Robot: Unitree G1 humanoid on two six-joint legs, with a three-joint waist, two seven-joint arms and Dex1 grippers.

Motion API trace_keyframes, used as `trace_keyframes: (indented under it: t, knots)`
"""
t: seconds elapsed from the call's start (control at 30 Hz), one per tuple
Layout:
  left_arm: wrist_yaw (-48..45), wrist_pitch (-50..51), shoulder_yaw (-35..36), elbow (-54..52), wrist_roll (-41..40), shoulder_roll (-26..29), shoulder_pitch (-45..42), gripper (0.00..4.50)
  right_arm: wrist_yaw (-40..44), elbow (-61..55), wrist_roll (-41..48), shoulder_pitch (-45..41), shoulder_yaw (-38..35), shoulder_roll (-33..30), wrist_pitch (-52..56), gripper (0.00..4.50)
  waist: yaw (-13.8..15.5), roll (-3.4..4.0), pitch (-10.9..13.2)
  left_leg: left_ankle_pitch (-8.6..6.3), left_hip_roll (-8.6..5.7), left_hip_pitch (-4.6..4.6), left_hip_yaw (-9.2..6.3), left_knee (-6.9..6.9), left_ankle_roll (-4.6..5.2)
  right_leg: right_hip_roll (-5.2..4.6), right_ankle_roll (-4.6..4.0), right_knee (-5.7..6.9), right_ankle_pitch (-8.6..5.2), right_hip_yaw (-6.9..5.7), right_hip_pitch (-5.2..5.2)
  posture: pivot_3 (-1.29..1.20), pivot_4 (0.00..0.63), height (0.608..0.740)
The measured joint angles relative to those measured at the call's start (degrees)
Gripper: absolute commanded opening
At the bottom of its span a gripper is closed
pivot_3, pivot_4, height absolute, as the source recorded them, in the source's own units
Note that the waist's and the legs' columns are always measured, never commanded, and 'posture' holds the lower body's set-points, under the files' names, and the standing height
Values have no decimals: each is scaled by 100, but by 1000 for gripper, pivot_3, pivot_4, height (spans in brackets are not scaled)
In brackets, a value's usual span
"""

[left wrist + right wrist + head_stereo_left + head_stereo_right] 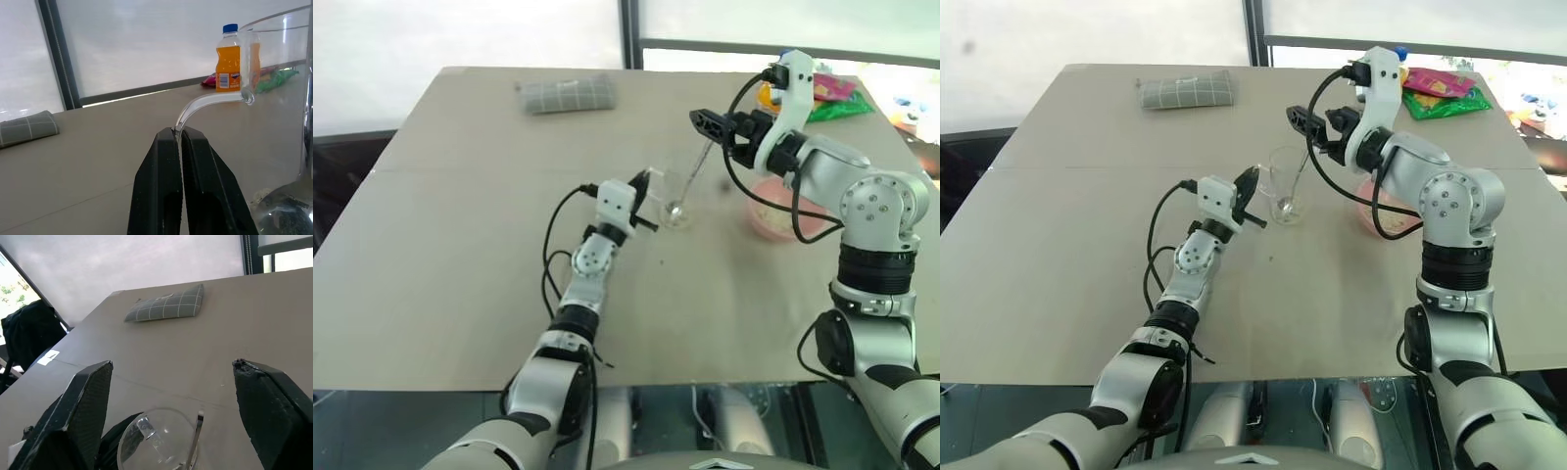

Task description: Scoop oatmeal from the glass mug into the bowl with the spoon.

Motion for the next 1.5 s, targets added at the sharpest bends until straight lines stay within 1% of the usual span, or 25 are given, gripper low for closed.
trace_keyframes:
  t: [0.2, 0.3, 0.4, 0.43, 0.47, 0.73, 0.87, 1.03, 1.13, 1.2, 1.23, 1.27, 1.3, 1.33, 1.37, 1.4, 1.43, 1.5]
  knots:
    - [119, -91, -2, 1, 55, 22, 17, 0, 30, 0, -73, 18, -51, -2, -100, 3842, -3, 5, -3, -1, 0, 3, 0, 0, 1, 0, 0, 3, 0, 0, 0, 0, 150, 718]
    - [86, -111, 8, -2, -11, 28, 36, 954, 36, 0, -116, 23, -67, -4, -113, 3917, -12, 11, -7, -1, 0, 4, 0, 0, 1, 0, 0, 4, 0, 0, 0, 0, 150, 718]
    - [38, -149, 5, -42, -19, 27, 61, 2195, 56, -1, -170, 31, -67, -10, -114, 3917, -11, 12, -8, -1, 0, 4, 0, 0, 1, 0, 0, 3, 0, 1, 1, 0, 150, 718]
    - [8, -161, 3, -54, -22, 27, 68, 2508, 63, -1, -190, 36, -66, -11, -114, 3917, -11, 12, -8, -1, 0, 4, 1, 0, 1, 0, 0, 3, 0, 1, 1, 0, 150, 718]
    - [-5, -164, 2, -64, -22, 27, 75, 2937, 69, -1, -202, 38, -66, -11, -114, 3917, -12, 13, -8, -1, 0, 4, 1, 0, 1, 0, 0, 3, 0, 1, 1, 0, 150, 718]
    - [-123, -129, -16, -609, -63, 62, 446, 2937, 145, 0, -270, 38, -73, -16, -113, 3917, -57, 31, -19, 0, 1, 5, 1, -2, 0, 0, 0, 1, 0, 1, 2, 0, 150, 718]
    - [-404, 153, -111, -1373, -192, 204, 970, 2937, 177, -41, -266, 83, -172, -66, -95, 3917, -130, 49, -30, 1, 2, 7, 1, -3, -2, 0, 0, 1, 0, 3, 2, 0, 150, 718]
    - [-492, 835, -115, -2433, -194, 556, 1784, 2937, 428, -403, -437, 757, -220, -442, -363, 3917, -143, 57, -35, -3, 6, 10, -1, -6, 4, 3, 0, 3, 0, 3, 3, 0, 150, 718]
    - [-761, 1635, -33, -3478, -539, 1042, 2496, 2937, 883, -666, -937, 1655, -212, -1083, -1081, 3917, -132, 56, -34, -4, 7, 6, -4, -6, 5, -1, 0, -3, 0, 1, 4, 0, 150, 718]
    - [-883, 2095, 166, -4003, -809, 1304, 2775, 2937, 1173, -728, -1099, 2163, -304, -1294, -1415, 3917, -131, 57, -34, -3, 7, 6, -3, -4, 5, -3, 0, -3, 0, 3, 3, 0, 150, 718]
    - [-931, 2343, 223, -4332, -934, 1435, 2904, 2937, 1382, -883, -1114, 2497, -379, -1340, -1635, 3917, -124, 56, -35, -3, 8, 6, -7, -4, 5, -1, 0, -4, 0, 0, 6, 0, 150, 718]
    - [-1010, 2654, 302, -4790, -1076, 1648, 3142, 2937, 1695, -1179, -1088, 3035, -478, -1392, -1917, 3917, -115, 55, -35, -4, 15, 7, -13, -5, 5, -2, 0, -8, -1, -3, 10, 0, 150, 718]
    - [-1058, 2850, 412, -5066, -1154, 1824, 3328, 2937, 1918, -1334, -1065, 3428, -522, -1418, -2053, 3917, -123, 57, -35, -4, 22, 15, -17, -6, 5, -2, 0, -8, -1, 1, 14, 0, 150, 718]
    - [-1110, 3125, 510, -5376, -1212, 2018, 3541, 2937, 2247, -1520, -1033, 4005, -618, -1466, -2264, 3917, -119, 59, -35, -5, 22, 14, -20, -7, 6, -2, 1, -8, -1, 4, 13, 0, 150, 718]
    - [-1138, 3197, 577, -5490, -1249, 2084, 3660, 2937, 2379, -1590, -1010, 4229, -630, -1489, -2325, 3917, -121, 59, -35, -5, 23, 18, -23, -7, 6, -1, 1, -9, -1, 4, 16, 0, 150, 718]
    - [-1162, 3419, 629, -5756, -1307, 2211, 3909, 2937, 2751, -1802, -993, 4834, -670, -1566, -2565, 3917, -115, 61, -36, -6, 24, 18, -30, -7, 6, -2, 1, -10, -2, 6, 16, 0, 150, 718]
    - [-1188, 3515, 689, -5868, -1333, 2269, 4102, 2937, 2965, -1866, -991, 5164, -662, -1586, -2634, 3917, -119, 61, -36, -7, 26, 26, -30, -6, 7, -2, 1, -13, -3, 9, 23, 0, 150, 718]
    - [-1249, 3728, 731, -6092, -1423, 2277, 4440, 2937, 3351, -1899, -1187, 5769, -646, -1660, -3086, 3917, -127, 62, -36, -7, 26, 37, -26, -4, 8, -1, 3, -13, -4, 16, 28, 0, 150, 718]
